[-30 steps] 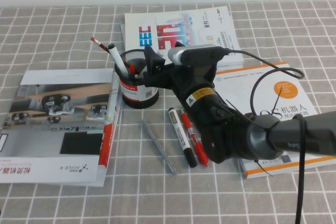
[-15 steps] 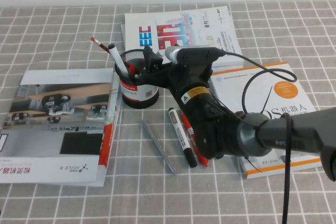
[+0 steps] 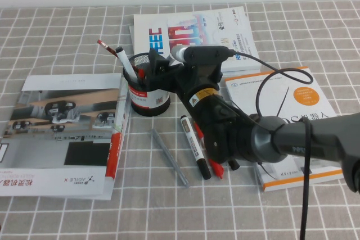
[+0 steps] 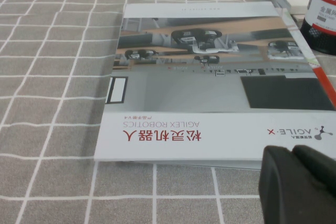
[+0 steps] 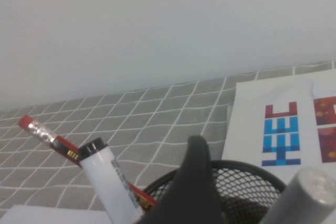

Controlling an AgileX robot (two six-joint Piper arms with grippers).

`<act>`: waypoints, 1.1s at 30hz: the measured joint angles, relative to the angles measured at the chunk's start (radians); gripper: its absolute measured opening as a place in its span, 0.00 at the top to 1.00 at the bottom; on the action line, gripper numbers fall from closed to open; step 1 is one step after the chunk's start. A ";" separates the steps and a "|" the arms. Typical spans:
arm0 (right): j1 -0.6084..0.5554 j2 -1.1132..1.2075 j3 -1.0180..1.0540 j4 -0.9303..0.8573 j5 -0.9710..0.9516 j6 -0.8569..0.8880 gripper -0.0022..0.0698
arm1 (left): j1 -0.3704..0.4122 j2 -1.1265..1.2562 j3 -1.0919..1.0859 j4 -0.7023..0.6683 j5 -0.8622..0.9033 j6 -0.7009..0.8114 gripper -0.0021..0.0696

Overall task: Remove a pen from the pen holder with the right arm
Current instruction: 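Take a marker out of the pen holder and lay it on the table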

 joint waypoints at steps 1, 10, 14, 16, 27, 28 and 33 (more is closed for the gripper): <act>0.000 0.004 -0.005 0.000 0.001 -0.002 0.24 | 0.000 0.000 0.000 0.000 0.000 0.000 0.98; -0.002 0.033 -0.023 0.006 0.007 -0.011 0.24 | 0.000 0.000 0.000 0.000 0.000 0.000 0.98; -0.002 0.033 -0.024 0.006 0.005 -0.012 0.25 | 0.000 0.000 0.000 0.000 0.000 0.000 0.98; -0.002 0.033 -0.024 0.006 0.004 -0.010 0.27 | 0.000 0.000 0.000 0.000 0.000 0.000 0.98; -0.002 0.033 -0.024 0.006 0.002 0.034 0.47 | 0.000 0.000 0.000 0.000 0.000 0.000 0.98; -0.002 0.033 -0.024 0.006 0.002 0.034 0.49 | 0.000 0.000 0.000 0.000 0.000 0.000 0.98; -0.002 0.033 -0.024 0.006 0.002 0.034 0.58 | 0.000 0.000 0.000 0.000 0.000 0.000 0.98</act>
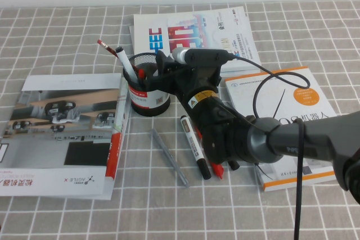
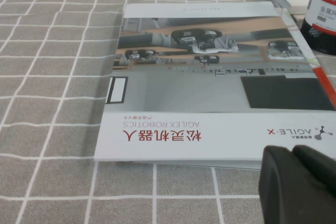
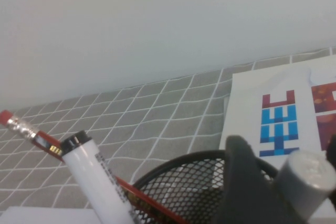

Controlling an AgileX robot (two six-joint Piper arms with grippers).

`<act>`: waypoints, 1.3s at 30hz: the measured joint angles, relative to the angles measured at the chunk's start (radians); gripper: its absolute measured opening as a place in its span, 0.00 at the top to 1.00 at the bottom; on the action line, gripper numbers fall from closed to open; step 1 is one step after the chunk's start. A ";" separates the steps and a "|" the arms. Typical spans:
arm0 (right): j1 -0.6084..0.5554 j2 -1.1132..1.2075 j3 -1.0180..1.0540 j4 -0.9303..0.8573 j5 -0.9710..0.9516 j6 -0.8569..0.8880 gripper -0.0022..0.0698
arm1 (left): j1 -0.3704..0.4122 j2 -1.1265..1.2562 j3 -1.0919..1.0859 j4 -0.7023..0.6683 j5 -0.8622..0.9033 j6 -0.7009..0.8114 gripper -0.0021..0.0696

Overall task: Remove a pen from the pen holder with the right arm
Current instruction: 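Take a marker out of the pen holder and lay it on the table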

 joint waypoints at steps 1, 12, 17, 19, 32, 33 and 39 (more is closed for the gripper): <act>0.000 0.000 0.000 0.000 0.000 0.000 0.59 | 0.000 0.000 0.000 0.000 0.000 0.000 0.98; 0.000 0.000 -0.003 -0.012 -0.016 0.000 0.76 | 0.000 0.000 0.000 0.000 0.000 0.000 0.98; 0.000 0.000 -0.007 -0.032 -0.035 0.007 0.84 | 0.000 0.000 0.000 0.000 0.000 0.000 0.98; 0.000 0.000 -0.007 -0.035 -0.037 0.007 0.84 | 0.000 0.000 0.000 0.000 0.000 0.000 0.98; 0.000 -0.020 -0.007 -0.074 -0.006 -0.019 0.85 | 0.000 0.000 0.000 0.000 0.000 0.000 0.98; 0.000 -0.031 -0.007 -0.081 0.006 -0.042 0.85 | 0.000 0.000 0.000 0.000 0.000 0.000 0.98; 0.000 -0.101 -0.007 -0.108 0.039 -0.143 0.85 | 0.000 0.000 0.000 0.000 0.000 0.000 0.98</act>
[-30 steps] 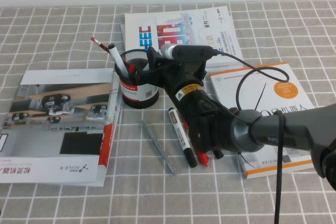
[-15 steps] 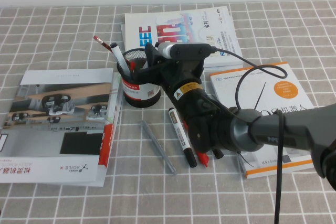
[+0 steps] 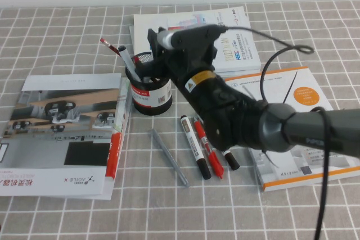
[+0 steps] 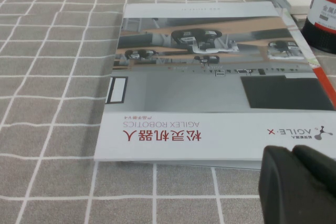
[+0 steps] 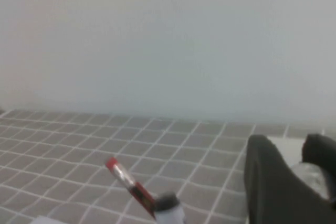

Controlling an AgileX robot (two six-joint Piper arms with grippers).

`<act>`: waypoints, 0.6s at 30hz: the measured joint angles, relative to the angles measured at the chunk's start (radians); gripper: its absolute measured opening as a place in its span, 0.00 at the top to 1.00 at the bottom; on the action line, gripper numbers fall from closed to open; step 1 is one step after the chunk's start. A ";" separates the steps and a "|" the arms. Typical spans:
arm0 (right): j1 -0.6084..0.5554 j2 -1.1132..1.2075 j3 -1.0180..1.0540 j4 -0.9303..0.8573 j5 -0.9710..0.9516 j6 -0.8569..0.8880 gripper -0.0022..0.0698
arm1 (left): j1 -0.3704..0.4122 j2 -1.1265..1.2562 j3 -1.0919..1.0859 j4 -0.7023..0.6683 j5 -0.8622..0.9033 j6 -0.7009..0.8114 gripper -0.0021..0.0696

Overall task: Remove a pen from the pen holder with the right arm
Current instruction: 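Take a marker out of the pen holder and lay it on the table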

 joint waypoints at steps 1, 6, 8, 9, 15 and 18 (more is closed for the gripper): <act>0.000 -0.013 0.000 -0.004 0.007 -0.006 0.85 | 0.000 0.000 0.000 0.000 0.000 0.000 0.98; 0.000 -0.080 0.000 -0.030 0.052 -0.088 0.85 | 0.000 0.000 0.000 0.000 0.000 0.000 0.98; 0.000 -0.108 0.000 -0.031 0.065 -0.129 0.85 | 0.000 0.000 0.000 0.000 0.000 0.000 0.98; 0.000 -0.124 0.000 -0.031 0.073 -0.150 0.85 | 0.000 0.000 0.000 0.000 0.000 0.000 0.98; 0.000 -0.220 0.000 -0.033 0.165 -0.247 0.85 | 0.000 0.000 0.000 0.000 0.000 0.000 0.98; 0.000 -0.285 0.000 -0.033 0.274 -0.278 0.85 | 0.000 0.000 0.000 0.000 0.000 0.000 0.98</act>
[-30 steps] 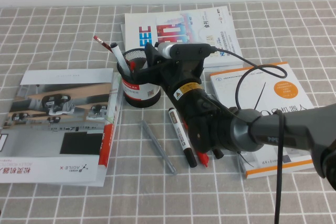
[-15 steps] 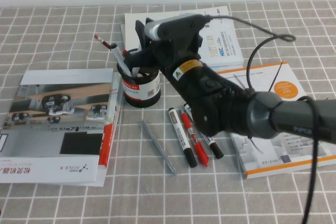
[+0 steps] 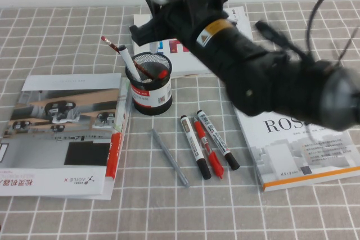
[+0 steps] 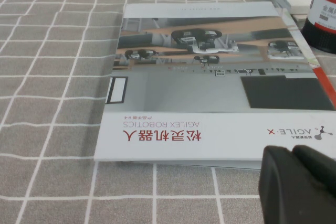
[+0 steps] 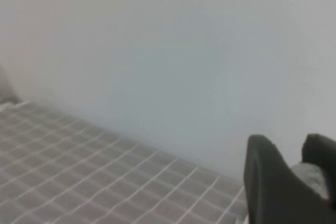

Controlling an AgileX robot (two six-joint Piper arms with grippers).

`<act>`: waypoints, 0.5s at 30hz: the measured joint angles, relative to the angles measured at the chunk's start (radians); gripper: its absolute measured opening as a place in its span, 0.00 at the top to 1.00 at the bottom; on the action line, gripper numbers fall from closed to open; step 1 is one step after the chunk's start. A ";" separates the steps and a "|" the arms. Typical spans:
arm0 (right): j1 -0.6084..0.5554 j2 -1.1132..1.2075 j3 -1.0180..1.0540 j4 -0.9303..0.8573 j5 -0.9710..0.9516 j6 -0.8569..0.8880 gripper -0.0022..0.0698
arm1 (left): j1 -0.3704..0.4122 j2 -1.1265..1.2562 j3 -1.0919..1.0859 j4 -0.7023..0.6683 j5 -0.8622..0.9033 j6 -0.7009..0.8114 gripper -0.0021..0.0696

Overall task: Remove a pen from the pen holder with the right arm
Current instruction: 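Take a marker out of the pen holder and lay it on the table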

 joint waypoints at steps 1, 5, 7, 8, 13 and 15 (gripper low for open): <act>0.000 -0.019 0.000 0.000 0.040 -0.010 0.85 | 0.000 0.000 0.000 0.000 0.000 0.000 0.98; 0.000 -0.114 0.000 0.002 0.275 -0.023 0.85 | 0.000 0.000 0.000 0.000 0.000 0.000 0.98; 0.000 -0.157 0.000 0.008 0.393 -0.023 0.85 | 0.000 0.000 0.000 0.000 0.000 0.000 0.98; 0.000 -0.178 0.000 0.010 0.459 -0.023 0.85 | 0.000 0.000 0.000 0.000 0.000 0.000 0.98; 0.000 -0.228 0.000 0.048 0.740 -0.023 0.85 | 0.000 0.000 0.000 0.000 0.000 0.000 0.98; 0.000 -0.228 0.000 0.074 0.830 -0.023 0.85 | 0.000 0.000 0.000 0.000 0.000 0.000 0.98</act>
